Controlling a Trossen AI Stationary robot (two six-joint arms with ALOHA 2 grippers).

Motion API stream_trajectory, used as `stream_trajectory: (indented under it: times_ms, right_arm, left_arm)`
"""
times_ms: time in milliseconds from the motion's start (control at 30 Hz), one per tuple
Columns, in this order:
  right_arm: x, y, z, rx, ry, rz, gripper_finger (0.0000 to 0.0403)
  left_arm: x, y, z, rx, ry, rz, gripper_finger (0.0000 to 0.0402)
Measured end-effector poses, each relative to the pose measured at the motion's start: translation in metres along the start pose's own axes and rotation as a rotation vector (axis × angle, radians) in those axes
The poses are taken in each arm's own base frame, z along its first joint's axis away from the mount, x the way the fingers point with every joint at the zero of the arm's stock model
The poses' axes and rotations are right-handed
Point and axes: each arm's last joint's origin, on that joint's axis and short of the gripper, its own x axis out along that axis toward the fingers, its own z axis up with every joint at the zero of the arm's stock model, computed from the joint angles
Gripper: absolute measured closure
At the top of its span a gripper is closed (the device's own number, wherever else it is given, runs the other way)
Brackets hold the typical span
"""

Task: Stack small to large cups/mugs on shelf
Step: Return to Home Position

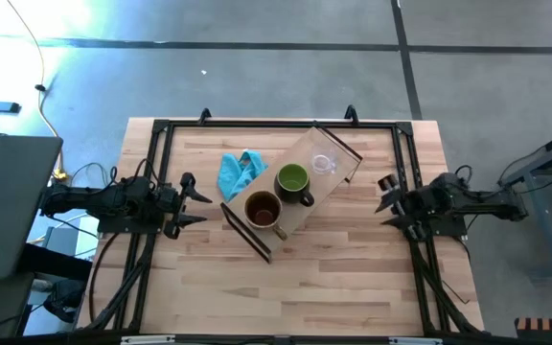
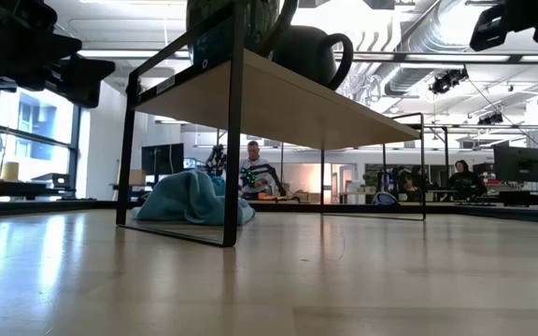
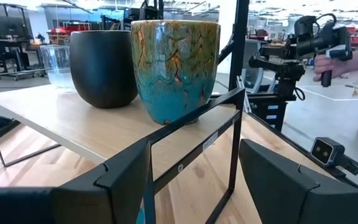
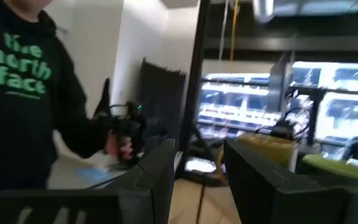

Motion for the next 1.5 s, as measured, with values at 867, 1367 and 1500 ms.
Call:
stream_trajectory:
  times_ms: [867, 1367, 1500]
  right_arm:
    - [-0.006, 0.001, -0.03, 0.213, 0.293, -0.094, 0.0272]
    - [-0.01, -0.004, -0.038, 0.165, 0.39, -0.31, 0.0272]
    - [-0.01, -0.004, -0.039, 0.152, 0.393, -0.306, 0.0272]
  left_arm:
    - [0.0, 0.0, 0.0, -0.03, 0.0, -0.001, 0.0165]
    - [0.0, 0.0, 0.0, -0.031, 0.0, -0.001, 0.0165]
    - [0.0, 0.0, 0.0, -0.031, 0.0, 0.0, 0.0165]
